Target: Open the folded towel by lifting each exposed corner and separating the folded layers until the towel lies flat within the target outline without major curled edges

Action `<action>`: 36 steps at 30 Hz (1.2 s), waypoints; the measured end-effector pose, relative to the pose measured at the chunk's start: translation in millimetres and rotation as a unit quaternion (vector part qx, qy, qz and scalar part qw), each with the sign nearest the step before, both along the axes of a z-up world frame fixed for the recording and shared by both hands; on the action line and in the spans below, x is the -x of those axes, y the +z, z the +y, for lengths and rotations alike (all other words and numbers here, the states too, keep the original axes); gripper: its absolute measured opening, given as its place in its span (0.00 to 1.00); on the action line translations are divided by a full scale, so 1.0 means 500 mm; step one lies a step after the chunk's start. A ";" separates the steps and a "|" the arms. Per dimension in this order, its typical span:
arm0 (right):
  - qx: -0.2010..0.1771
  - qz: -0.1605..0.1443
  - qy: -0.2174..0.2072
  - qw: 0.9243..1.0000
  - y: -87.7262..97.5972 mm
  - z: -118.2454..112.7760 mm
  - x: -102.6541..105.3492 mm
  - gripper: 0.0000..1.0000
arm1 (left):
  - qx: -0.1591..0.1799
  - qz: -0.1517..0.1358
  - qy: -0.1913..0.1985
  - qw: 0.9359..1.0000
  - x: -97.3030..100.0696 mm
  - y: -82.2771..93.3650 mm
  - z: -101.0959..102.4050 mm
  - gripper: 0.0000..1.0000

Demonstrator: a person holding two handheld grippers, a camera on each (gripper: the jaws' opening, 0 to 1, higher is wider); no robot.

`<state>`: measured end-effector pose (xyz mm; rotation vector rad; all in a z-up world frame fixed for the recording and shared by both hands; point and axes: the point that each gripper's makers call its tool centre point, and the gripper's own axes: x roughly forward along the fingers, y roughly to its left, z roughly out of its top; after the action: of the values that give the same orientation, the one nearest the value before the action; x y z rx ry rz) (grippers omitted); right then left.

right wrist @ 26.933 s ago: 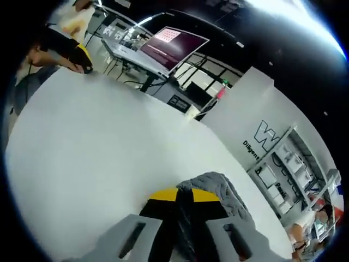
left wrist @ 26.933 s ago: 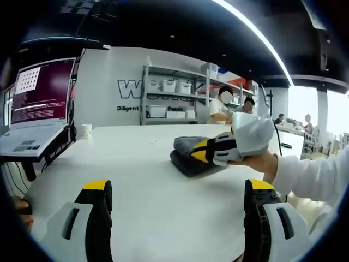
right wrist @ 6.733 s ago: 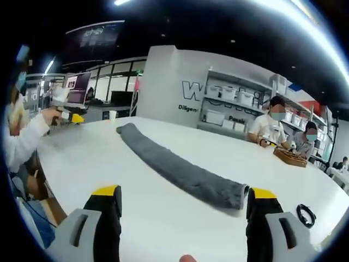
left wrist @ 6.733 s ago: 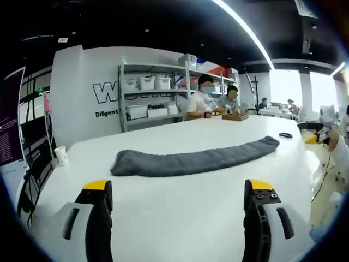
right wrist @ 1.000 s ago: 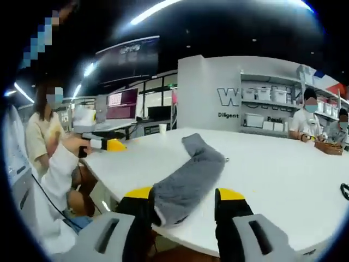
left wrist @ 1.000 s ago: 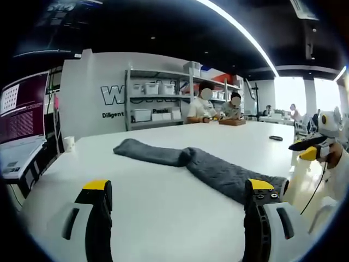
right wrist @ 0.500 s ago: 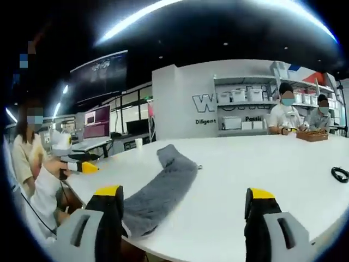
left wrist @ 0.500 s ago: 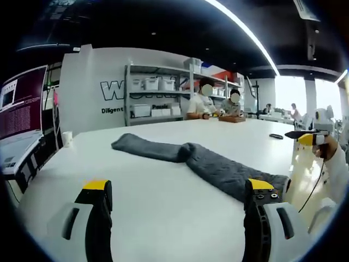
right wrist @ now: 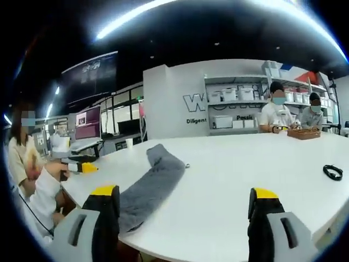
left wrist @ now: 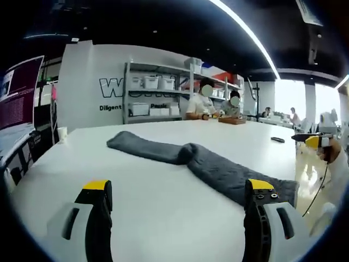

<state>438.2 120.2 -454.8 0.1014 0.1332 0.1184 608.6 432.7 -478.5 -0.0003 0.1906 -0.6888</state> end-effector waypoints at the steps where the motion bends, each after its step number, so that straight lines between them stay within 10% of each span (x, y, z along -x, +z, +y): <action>1: 0.001 0.002 0.001 1.000 -0.002 -0.001 0.000 0.99 | 0.009 0.007 -0.005 1.000 -0.013 -0.006 -0.004 1.00; 8: 0.010 0.008 0.006 1.000 -0.005 -0.008 -0.003 0.99 | 0.024 0.030 -0.028 0.999 -0.108 -0.008 -0.006 1.00; 12: 0.002 0.007 0.013 1.000 -0.007 -0.011 -0.011 0.99 | 0.021 0.014 -0.042 0.999 -0.182 0.029 -0.010 1.00; 15: 0.006 0.010 0.018 1.000 -0.010 -0.006 -0.015 0.99 | -0.043 -0.034 -0.077 0.996 -0.246 0.053 -0.032 0.99; 20: 0.002 0.003 0.018 1.000 -0.003 -0.009 -0.021 0.99 | -0.020 -0.018 -0.098 0.995 -0.339 0.067 -0.077 0.97; 36: 0.008 -0.004 -0.009 1.000 0.022 -0.059 -0.038 0.99 | -0.024 0.084 -0.033 0.996 -0.556 -0.077 -0.144 0.92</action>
<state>457.2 90.6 -443.8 0.0855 0.1258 0.0997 886.9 360.6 -517.1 -0.0065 0.3692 -0.7509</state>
